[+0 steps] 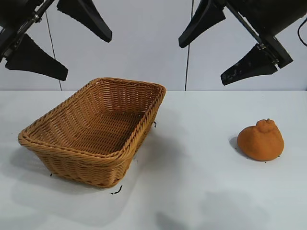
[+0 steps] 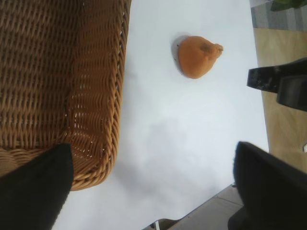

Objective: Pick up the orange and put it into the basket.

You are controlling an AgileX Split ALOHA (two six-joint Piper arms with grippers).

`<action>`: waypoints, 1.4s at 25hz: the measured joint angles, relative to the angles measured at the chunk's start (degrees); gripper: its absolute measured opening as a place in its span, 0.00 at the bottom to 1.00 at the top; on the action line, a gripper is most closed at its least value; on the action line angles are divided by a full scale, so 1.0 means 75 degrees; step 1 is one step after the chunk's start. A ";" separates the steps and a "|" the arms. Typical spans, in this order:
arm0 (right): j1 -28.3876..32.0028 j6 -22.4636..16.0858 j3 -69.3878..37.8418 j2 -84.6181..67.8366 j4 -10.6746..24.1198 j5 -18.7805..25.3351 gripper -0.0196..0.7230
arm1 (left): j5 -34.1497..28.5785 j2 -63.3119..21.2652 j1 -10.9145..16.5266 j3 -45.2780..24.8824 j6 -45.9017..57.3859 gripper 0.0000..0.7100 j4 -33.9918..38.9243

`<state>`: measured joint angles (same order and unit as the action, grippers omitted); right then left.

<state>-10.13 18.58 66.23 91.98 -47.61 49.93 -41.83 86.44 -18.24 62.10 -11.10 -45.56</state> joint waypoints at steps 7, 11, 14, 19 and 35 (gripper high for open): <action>0.0000 0.0000 0.0000 0.0000 0.0000 0.0000 0.96 | 0.0000 0.0000 0.0000 0.0000 0.0000 0.92 0.0000; 0.0000 0.0000 0.0000 0.0000 0.0000 0.0000 0.96 | 0.0000 0.0000 0.0000 0.0000 0.0000 0.92 0.0000; 0.0000 0.0000 0.0000 0.0000 0.0000 0.0000 0.96 | 0.0000 0.0000 0.0000 0.0000 0.0000 0.92 0.0000; 0.0000 0.0000 0.0000 0.0000 0.0000 0.0000 0.96 | 0.0000 0.0000 0.0000 0.0000 0.0000 0.92 0.0000; 0.0000 0.0000 0.0000 0.0000 0.0000 -0.0004 0.96 | 0.0283 -0.0198 0.0000 0.0000 0.0661 0.92 0.0292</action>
<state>-10.13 18.58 66.23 91.98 -47.61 49.90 -39.70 84.96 -18.24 62.10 -6.14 -43.37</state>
